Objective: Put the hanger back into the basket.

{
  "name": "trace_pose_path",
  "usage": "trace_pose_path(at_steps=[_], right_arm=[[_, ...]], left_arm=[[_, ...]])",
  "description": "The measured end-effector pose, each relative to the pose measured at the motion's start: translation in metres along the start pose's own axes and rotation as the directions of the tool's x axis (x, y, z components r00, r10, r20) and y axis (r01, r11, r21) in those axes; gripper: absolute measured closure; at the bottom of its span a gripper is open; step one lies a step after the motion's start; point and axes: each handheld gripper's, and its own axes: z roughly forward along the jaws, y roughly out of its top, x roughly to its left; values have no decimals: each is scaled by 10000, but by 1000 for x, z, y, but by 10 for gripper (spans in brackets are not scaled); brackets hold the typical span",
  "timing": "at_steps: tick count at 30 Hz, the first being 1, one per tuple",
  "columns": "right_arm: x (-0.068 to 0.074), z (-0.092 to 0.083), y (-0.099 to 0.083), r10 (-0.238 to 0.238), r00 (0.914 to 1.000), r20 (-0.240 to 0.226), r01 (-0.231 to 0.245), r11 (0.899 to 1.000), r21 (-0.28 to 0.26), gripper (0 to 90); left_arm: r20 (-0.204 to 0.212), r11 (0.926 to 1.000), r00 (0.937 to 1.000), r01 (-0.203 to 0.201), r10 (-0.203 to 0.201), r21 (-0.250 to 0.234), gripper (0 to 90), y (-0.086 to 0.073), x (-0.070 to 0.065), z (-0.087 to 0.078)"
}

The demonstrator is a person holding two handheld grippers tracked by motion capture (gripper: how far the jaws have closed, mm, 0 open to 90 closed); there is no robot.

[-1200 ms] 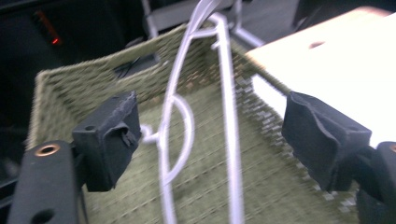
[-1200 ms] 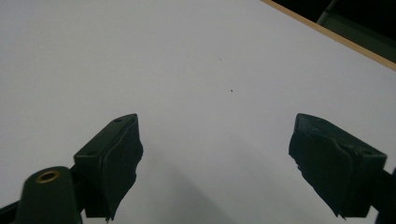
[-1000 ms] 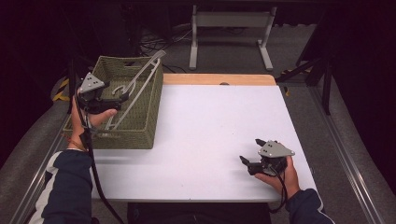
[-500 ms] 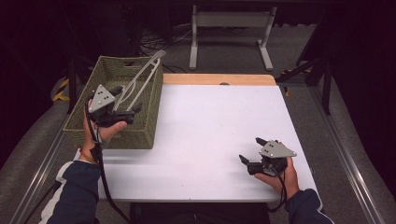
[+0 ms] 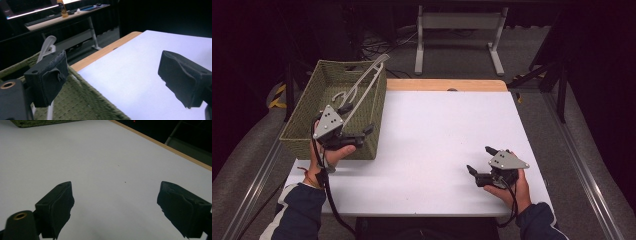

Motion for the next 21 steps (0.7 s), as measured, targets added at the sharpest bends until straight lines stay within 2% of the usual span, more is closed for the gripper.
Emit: trace_pose_path(at_steps=[5, 6, 7, 9, 13, 20, 21], right_arm=[[2, 1, 0, -40, 10000, -1, 40, 10000, -22, 134], [2, 1, 1, -53, 10000, -3, 53, 10000, -47, 134], [2, 0, 1, -54, 10000, 11, 54, 9999, -93, 134], [2, 0, 1, -45, 10000, 5, 45, 9999, -96, 133], [3, 0, 2, -96, 9999, 62, 97, 9998, -171, 132], [5, 0, 3, -131, 9999, 50, 132, 9997, -206, 132], [5, 0, 3, -125, 9999, 24, 126, 9997, -195, 131]], left_arm=[[259, 9998, 9996, 63, -58, -194, 100, -4, -12, 1], [485, 9997, 9988, 67, -56, -220, 100, -5, -17, 0], [485, 9997, 9988, 67, -56, -220, 100, -5, -17, 0], [705, 9993, 9975, 49, -23, -368, 99, -6, -25, 0], [1079, 9990, 9937, -261, 298, -355, 102, -8, -42, 2], [1294, 9978, 9897, -570, 610, -343, 112, -13, -57, 2], [1178, 9962, 9893, -838, 861, -246, 112, -13, -61, 2]])
